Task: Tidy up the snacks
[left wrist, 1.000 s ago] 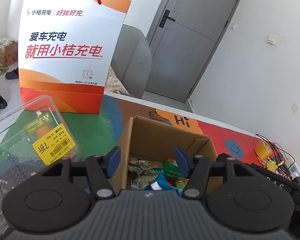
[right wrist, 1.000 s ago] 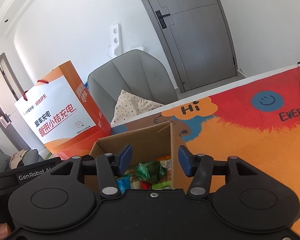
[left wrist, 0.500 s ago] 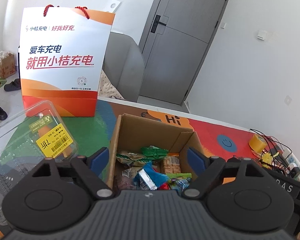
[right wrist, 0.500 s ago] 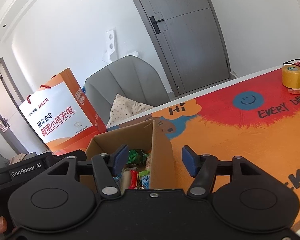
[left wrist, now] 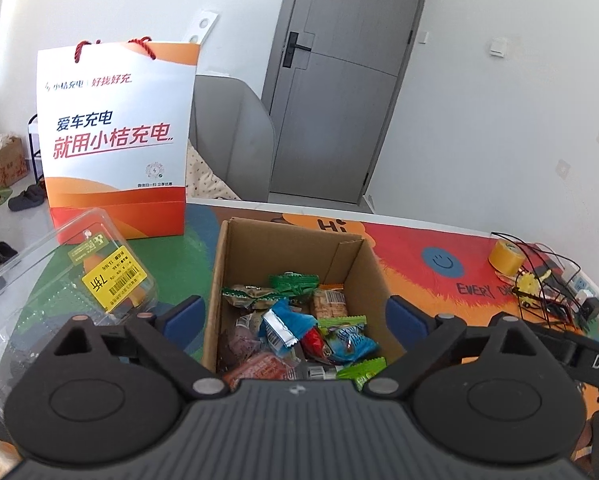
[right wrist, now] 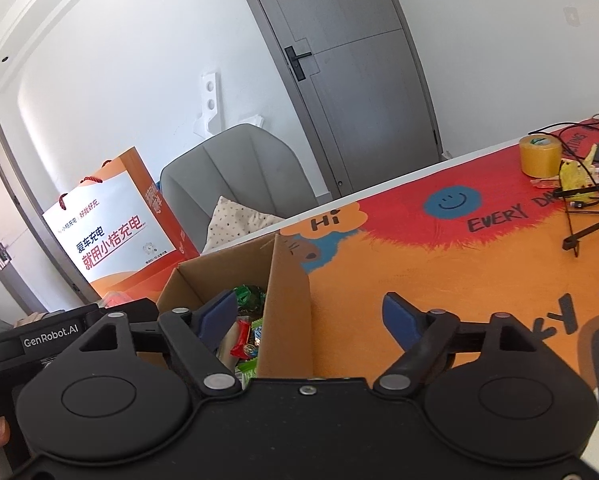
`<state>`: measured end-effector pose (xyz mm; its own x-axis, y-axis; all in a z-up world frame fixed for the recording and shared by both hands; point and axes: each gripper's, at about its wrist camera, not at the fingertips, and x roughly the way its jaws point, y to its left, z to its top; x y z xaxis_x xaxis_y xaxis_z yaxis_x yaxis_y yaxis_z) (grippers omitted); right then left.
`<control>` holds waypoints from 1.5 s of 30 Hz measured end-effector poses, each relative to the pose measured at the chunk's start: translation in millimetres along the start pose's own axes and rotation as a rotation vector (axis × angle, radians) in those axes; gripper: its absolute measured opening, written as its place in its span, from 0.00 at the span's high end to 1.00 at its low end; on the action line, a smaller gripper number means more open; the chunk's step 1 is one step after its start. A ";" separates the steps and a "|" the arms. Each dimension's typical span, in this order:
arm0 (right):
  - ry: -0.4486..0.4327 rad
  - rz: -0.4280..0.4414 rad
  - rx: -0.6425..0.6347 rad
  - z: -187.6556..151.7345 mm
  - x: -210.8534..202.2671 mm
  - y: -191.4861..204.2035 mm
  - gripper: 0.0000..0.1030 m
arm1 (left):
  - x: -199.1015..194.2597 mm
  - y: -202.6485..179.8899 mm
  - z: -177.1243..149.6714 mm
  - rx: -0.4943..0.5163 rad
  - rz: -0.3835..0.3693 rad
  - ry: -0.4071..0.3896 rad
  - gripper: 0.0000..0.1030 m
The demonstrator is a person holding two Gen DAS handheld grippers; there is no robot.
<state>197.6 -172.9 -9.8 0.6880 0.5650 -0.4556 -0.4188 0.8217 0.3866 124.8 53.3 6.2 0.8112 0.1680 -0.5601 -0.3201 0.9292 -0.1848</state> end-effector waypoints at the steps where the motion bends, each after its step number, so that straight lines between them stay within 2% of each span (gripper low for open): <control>1: -0.003 -0.002 0.000 -0.3 -3.4 -1.7 0.19 | -2.4 -1.8 -0.8 0.010 -0.003 -0.001 0.05; 11: -0.033 -0.021 -0.022 -5.3 -35.2 -7.4 0.01 | -24.6 -7.7 -7.5 0.064 -0.037 -0.009 0.01; 24: -0.061 -0.028 -0.035 -5.8 -72.6 -11.8 0.00 | -62.8 -2.3 -12.7 0.109 -0.052 -0.031 0.01; 45: -0.041 -0.018 -0.197 -20.6 -114.2 21.8 0.00 | -116.9 30.1 -26.6 0.144 -0.035 -0.066 0.01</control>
<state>97.7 -217.9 34.2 0.7183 0.5495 -0.4266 -0.5110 0.8329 0.2124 7.3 52.9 44.7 0.8525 0.1516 -0.5002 -0.2213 0.9717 -0.0826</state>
